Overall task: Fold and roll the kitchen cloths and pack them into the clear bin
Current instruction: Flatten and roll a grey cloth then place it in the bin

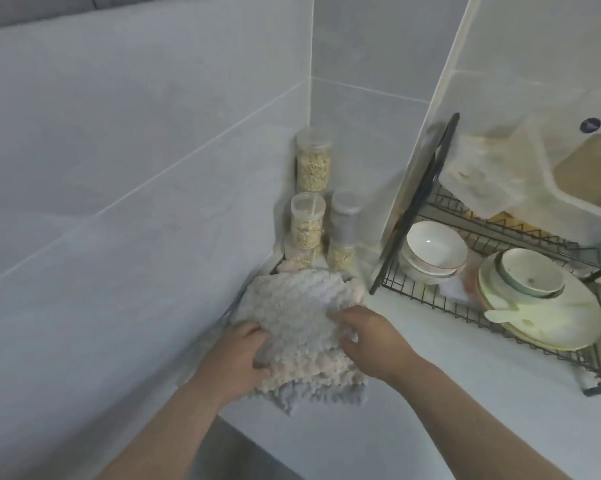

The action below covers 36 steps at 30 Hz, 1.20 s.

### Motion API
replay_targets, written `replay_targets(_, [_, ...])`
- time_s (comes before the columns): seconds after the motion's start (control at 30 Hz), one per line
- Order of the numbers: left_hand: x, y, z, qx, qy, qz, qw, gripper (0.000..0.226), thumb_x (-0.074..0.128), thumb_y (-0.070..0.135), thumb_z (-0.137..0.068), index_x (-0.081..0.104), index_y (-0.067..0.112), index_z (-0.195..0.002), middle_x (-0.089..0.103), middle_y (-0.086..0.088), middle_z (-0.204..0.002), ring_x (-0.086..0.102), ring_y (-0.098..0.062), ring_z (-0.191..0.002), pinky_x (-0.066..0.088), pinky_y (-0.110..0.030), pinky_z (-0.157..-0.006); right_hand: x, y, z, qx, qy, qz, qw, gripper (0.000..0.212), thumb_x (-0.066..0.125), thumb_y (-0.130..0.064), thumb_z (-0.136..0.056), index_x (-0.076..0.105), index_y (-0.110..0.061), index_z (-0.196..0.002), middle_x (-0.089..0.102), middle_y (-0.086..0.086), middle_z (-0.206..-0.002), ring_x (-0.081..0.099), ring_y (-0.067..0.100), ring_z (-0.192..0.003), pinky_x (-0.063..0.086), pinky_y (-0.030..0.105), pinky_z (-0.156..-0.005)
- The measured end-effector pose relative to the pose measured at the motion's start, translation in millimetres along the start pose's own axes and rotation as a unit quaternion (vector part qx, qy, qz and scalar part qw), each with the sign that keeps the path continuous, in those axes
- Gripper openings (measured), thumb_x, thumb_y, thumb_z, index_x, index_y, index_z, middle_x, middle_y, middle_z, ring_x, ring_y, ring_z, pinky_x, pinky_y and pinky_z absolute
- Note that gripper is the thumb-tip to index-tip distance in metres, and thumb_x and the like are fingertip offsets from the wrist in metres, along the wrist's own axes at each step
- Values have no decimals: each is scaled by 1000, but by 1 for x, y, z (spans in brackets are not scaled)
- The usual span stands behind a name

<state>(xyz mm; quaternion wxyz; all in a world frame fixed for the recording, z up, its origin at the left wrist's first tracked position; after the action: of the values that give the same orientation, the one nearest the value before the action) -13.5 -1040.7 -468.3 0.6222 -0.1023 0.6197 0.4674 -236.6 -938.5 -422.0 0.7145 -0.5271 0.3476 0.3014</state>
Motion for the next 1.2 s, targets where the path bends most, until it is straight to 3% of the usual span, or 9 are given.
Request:
replay_targets(0.17, [19,-23,-8,58,86,-8,995,42,80,23,-70,70,21,-110,61,7,-118,58,-11,-105,39,-16,-86,24,15,-20,-55,7,61,997,37,70,-18,-82,67,-19,-118,63,-1,-120,57,22,-110,34,17,-92])
replay_targets(0.33, [21,-37,-15,86,154,0,984,43,49,51,-78,77,22,-95,67,11,-112,62,-6,-101,41,-19,-94,20,28,-25,-121,67,14,990,20,70,-21,-86,75,-17,-105,69,-2,-117,59,10,-112,39,14,-95])
replay_targets(0.47, [28,-35,-14,89,167,-20,982,60,54,73,-64,69,31,-103,52,21,-115,45,4,-106,33,-16,-96,17,28,-27,-110,75,-35,991,19,65,-24,-90,76,-8,-89,72,0,-103,61,5,-97,48,22,-87])
replay_targets(0.63, [27,-32,-16,160,255,-25,953,40,39,46,-86,67,18,-79,63,8,-83,55,-6,-82,41,-26,-73,16,19,-18,-72,125,-159,977,22,63,-23,-90,72,-13,-73,67,-5,-70,55,8,-53,42,17,-49])
replay_targets(0.73, [23,-29,-11,129,325,-48,936,31,40,37,-93,58,16,-81,58,4,-69,58,-19,-72,37,-32,-59,20,13,-10,-99,177,-124,971,26,58,-28,-94,65,-17,-72,54,-9,-59,42,1,-45,38,13,-45])
replay_targets(0.83, [8,-15,-1,132,415,-47,899,20,39,23,-100,56,13,-94,61,-6,-77,59,-32,-72,41,-35,-61,21,6,8,-125,238,-60,961,24,54,-31,-96,61,-19,-76,58,-3,-64,50,8,-54,45,24,-56])
replay_targets(0.97, [-19,26,16,176,388,2,905,9,46,31,-98,44,22,-99,50,5,-78,49,-23,-76,31,-33,-64,5,2,53,-126,333,-5,934,11,54,-19,-95,65,-17,-95,66,2,-84,60,19,-76,49,26,-63])
replay_targets(1.07, [-32,55,36,183,360,53,913,15,57,20,-92,46,29,-93,53,10,-88,51,-15,-81,36,-30,-64,-16,7,103,-105,421,-65,899,15,57,-6,-84,64,-19,-85,66,-1,-78,55,13,-61,44,20,-47])
replay_targets(1.2, [-49,100,73,240,351,150,892,27,73,10,-81,64,32,-68,64,11,-63,57,2,-58,40,-7,-51,-44,13,184,-86,489,-162,853,11,69,-10,-80,72,-20,-77,71,-1,-71,57,9,-56,47,20,-50])
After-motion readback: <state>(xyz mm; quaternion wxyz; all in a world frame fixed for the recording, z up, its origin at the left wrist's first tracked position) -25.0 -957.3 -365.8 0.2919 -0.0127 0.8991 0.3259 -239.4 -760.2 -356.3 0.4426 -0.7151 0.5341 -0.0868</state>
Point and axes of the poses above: each hand's wrist, its own z-axis away from the middle knuckle, its own x-axis out of the palm, y = z × x, the point moved 2 cm from there along -z, towards the middle knuckle
